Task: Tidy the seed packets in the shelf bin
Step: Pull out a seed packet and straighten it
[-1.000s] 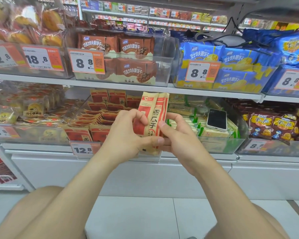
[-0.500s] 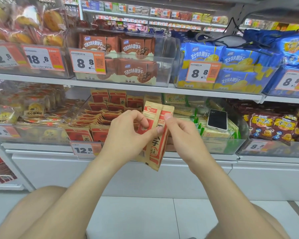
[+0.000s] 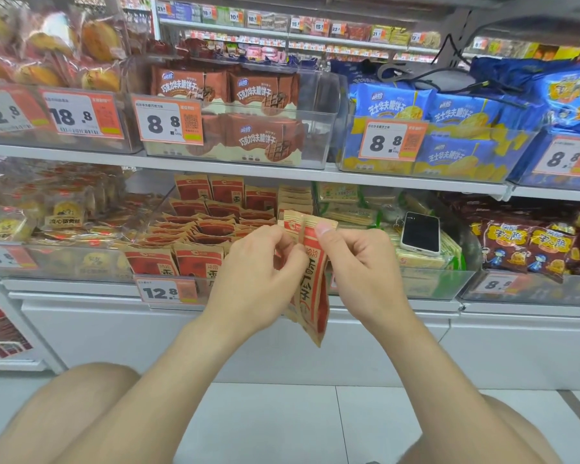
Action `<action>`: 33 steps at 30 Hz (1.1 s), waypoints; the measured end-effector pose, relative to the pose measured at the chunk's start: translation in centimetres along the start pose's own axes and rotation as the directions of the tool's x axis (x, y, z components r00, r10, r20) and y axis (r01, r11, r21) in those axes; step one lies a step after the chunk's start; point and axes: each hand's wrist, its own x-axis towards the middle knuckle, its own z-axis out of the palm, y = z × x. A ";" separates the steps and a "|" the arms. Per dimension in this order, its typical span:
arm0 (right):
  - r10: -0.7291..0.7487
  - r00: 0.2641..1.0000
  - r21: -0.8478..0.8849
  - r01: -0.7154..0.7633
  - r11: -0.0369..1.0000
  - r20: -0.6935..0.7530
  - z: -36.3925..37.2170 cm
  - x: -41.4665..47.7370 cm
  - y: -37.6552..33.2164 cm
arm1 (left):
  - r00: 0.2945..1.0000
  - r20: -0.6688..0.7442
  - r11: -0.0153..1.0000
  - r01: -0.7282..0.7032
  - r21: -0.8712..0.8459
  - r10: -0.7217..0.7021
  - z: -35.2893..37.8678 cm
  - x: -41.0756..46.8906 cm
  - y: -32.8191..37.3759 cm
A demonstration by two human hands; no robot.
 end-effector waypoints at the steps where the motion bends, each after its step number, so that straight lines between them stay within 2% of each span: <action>1: -0.009 1.000 0.013 0.009 1.000 -0.003 0.0 0.0 0.0 | 1.000 0.003 1.000 -0.014 -0.013 0.014 0.0 0.0 0.0; 5: -0.020 0.997 0.043 0.023 0.999 -0.078 0.1 0.1 0.2 | 0.997 0.068 0.996 -0.032 -0.079 0.037 -0.4 0.3 0.2; 7: -0.015 0.994 0.001 0.015 1.000 -0.109 0.1 0.1 0.3 | 0.993 0.108 0.996 -0.031 -0.090 0.040 -0.4 0.4 0.1; 9: 0.004 0.996 -0.038 -0.007 0.999 -0.089 0.1 0.2 0.3 | 0.995 0.090 0.996 -0.034 -0.079 0.041 -0.3 0.6 -0.2; 12: 0.105 0.988 -0.040 -0.101 0.994 0.115 -0.5 0.1 -0.1 | 0.997 -0.076 0.999 0.007 -0.041 -0.010 -0.3 0.8 -0.4; 14: 0.179 0.941 -0.095 -0.158 0.983 0.286 -0.8 0.0 -0.1 | 0.972 -0.222 0.995 0.065 -0.071 -0.079 -0.6 1.4 -0.7; 16: 0.248 0.909 -0.078 -0.235 0.969 0.336 -0.5 0.0 0.3 | 0.961 -0.246 0.987 0.102 -0.121 -0.129 -0.9 1.9 -1.1; 19: 0.259 0.934 -0.062 -0.252 0.966 0.245 0.2 0.2 1.3 | 0.976 -0.089 0.977 0.192 -0.098 -0.200 -1.1 1.8 -1.0; 22: 0.253 0.962 -0.165 -0.234 0.958 0.102 0.3 0.7 2.0 | 0.954 0.128 0.947 0.288 -0.145 -0.271 -0.9 1.2 -0.7; 24: 0.220 0.975 -0.235 -0.208 0.950 0.028 0.2 0.8 2.0 | 0.947 0.184 0.942 0.294 -0.160 -0.265 -0.8 1.0 -0.7; 27: 0.128 0.990 -0.289 -0.142 0.947 -0.066 0.4 0.4 1.3 | 0.913 0.292 0.888 0.367 -0.278 -0.285 -1.3 1.0 -0.1; 30: 0.134 0.986 -0.238 -0.154 0.959 -0.099 0.4 0.2 1.0 | 0.879 0.374 0.845 0.425 -0.326 -0.297 -2.0 0.9 0.5; 33: 0.179 0.982 -0.092 -0.184 0.979 -0.051 0.1 -0.1 0.3 | 0.871 0.384 0.805 0.453 -0.383 -0.307 -2.0 0.9 0.7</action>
